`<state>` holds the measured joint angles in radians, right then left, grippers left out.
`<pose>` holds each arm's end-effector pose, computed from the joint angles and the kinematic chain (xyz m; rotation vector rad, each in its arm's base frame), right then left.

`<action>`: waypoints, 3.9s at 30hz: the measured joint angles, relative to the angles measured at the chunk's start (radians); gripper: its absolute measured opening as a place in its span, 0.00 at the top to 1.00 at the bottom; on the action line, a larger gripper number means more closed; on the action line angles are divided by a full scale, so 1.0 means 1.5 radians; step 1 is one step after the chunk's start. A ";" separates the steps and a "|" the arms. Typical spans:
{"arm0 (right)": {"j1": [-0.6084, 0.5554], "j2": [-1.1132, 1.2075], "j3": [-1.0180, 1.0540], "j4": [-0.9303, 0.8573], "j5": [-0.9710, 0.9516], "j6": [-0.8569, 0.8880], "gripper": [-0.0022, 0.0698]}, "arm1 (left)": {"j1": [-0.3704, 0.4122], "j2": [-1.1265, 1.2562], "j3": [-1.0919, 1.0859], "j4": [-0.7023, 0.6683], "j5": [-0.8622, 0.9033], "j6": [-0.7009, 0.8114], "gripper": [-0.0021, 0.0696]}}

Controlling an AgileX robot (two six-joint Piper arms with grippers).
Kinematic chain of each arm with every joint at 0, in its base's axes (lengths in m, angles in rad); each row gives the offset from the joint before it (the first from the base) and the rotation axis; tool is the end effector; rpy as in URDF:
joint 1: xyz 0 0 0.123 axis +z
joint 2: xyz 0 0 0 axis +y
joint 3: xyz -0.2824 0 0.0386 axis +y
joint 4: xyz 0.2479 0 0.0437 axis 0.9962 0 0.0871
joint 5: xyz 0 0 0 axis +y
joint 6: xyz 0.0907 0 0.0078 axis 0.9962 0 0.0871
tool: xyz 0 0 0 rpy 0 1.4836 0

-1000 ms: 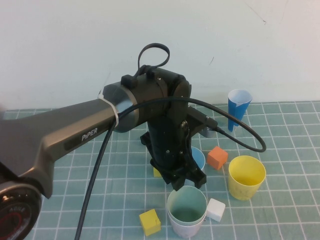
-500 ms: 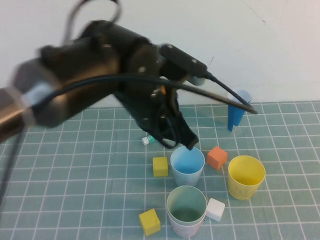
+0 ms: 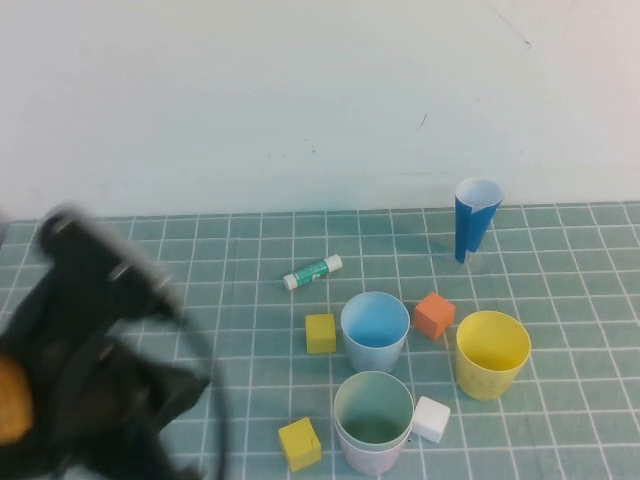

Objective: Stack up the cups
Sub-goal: Pick up the blue cup, then place the blue cup on the yellow cup

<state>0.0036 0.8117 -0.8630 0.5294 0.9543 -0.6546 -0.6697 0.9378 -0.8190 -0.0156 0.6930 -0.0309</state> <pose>0.1397 0.0381 0.3545 -0.5803 2.1800 0.3187 0.1433 -0.1146 0.3271 0.7217 2.2099 -0.3760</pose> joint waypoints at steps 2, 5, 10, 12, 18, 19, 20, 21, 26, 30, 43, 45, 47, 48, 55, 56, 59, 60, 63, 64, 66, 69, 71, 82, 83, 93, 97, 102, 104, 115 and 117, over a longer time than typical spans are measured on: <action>0.000 0.048 -0.024 0.028 0.048 -0.023 0.97 | 0.000 -0.072 0.060 0.003 -0.003 -0.001 0.97; 0.021 0.116 -0.068 0.072 0.094 -0.052 0.97 | 0.000 -0.164 0.135 0.001 -0.018 -0.003 0.97; 0.126 0.224 -0.173 0.011 0.155 -0.023 0.97 | 0.000 -0.279 0.214 0.003 -0.042 -0.003 0.97; 0.193 0.276 -0.220 -0.068 0.176 0.021 0.97 | 0.000 -0.307 0.224 0.003 -0.043 -0.003 0.97; 0.311 0.451 -0.360 -0.250 0.185 0.095 0.97 | 0.000 -0.338 0.233 0.003 -0.048 -0.003 0.97; 0.316 0.480 -0.382 -0.247 0.185 0.098 0.97 | 0.000 -0.338 0.233 0.000 -0.048 -0.003 0.97; 0.318 0.503 -0.399 -0.243 0.185 0.099 0.97 | 0.000 -0.338 0.233 0.000 -0.048 -0.003 0.97; 0.319 0.536 -0.424 -0.236 0.185 0.099 0.97 | 0.000 -0.338 0.233 -0.002 -0.048 -0.003 0.97; 0.319 0.649 -0.510 -0.218 0.185 0.092 0.95 | 0.000 -0.338 0.233 -0.011 -0.048 -0.003 0.97; 0.319 0.710 -0.555 -0.218 0.184 0.091 0.85 | 0.000 -0.338 0.233 -0.014 -0.048 -0.003 0.97; 0.319 0.843 -0.598 -0.195 0.145 0.036 0.33 | 0.000 -0.338 0.233 -0.012 -0.048 -0.003 0.97; 0.319 0.860 -0.606 -0.195 0.132 0.031 0.32 | 0.000 -0.338 0.233 -0.012 -0.048 -0.003 0.97; 0.319 0.877 -0.612 -0.195 0.111 0.030 0.31 | 0.000 -0.338 0.233 -0.012 -0.048 -0.003 0.97; 0.319 0.884 -0.616 -0.195 0.100 0.028 0.31 | 0.000 -0.338 0.233 -0.010 -0.048 -0.003 0.97; 0.319 0.954 -0.656 -0.195 0.053 0.036 0.31 | 0.000 -0.338 0.233 0.000 -0.048 -0.003 0.97; 0.319 0.966 -0.662 -0.195 0.047 0.039 0.32 | 0.000 -0.338 0.233 0.000 -0.048 -0.003 0.97; 0.319 0.995 -0.673 -0.195 0.020 0.062 0.35 | 0.000 -0.338 0.233 0.001 -0.047 -0.003 0.97; 0.319 1.002 -0.673 -0.195 0.013 0.069 0.37 | 0.000 -0.338 0.233 0.001 -0.045 -0.003 0.97; 0.319 1.017 -0.675 -0.195 -0.006 0.082 0.48 | 0.000 -0.338 0.233 0.002 -0.032 -0.003 0.97; 0.319 1.018 -0.675 -0.195 -0.009 0.083 0.53 | 0.000 -0.338 0.233 0.002 -0.027 -0.003 0.97; 0.319 1.018 -0.675 -0.195 -0.012 0.084 0.64 | 0.000 -0.338 0.233 0.002 -0.020 -0.003 0.97; 0.319 1.018 -0.677 -0.195 -0.012 0.086 0.83 | 0.000 -0.338 0.233 0.002 -0.017 -0.003 0.97; 0.319 1.018 -0.682 -0.195 -0.010 0.086 0.91 | 0.000 -0.338 0.233 0.002 -0.017 -0.003 0.97; 0.319 0.881 -0.768 -0.285 0.137 0.073 0.95 | 0.000 -0.338 0.233 -0.023 0.009 -0.006 0.97; 0.319 0.855 -0.769 -0.301 0.155 0.073 0.95 | 0.000 -0.338 0.233 -0.024 0.011 -0.006 0.97; 0.294 0.716 -0.582 -0.342 0.164 0.095 0.95 | 0.000 -0.340 0.233 -0.027 0.011 -0.006 0.97; 0.256 0.715 -0.485 -0.332 0.098 0.107 0.95 | 0.000 -0.342 0.233 -0.027 0.011 -0.006 0.97; 0.204 0.715 -0.421 -0.290 0.027 0.109 0.95 | 0.000 -0.342 0.233 -0.023 0.011 -0.006 0.97; 0.193 0.715 -0.412 -0.282 0.004 0.106 0.95 | 0.000 -0.342 0.233 -0.016 0.011 -0.006 0.97; 0.188 0.751 -0.405 -0.259 -0.042 0.106 0.95 | 0.000 -0.342 0.233 0.010 0.002 -0.006 0.97; 0.188 0.759 -0.404 -0.259 -0.038 0.108 0.95 | 0.000 -0.342 0.233 0.010 0.002 -0.006 0.97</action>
<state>0.2858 1.9499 -1.4696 0.1414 0.8976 -0.4919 -0.6697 0.4252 -0.4699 0.0000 0.6953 -0.0392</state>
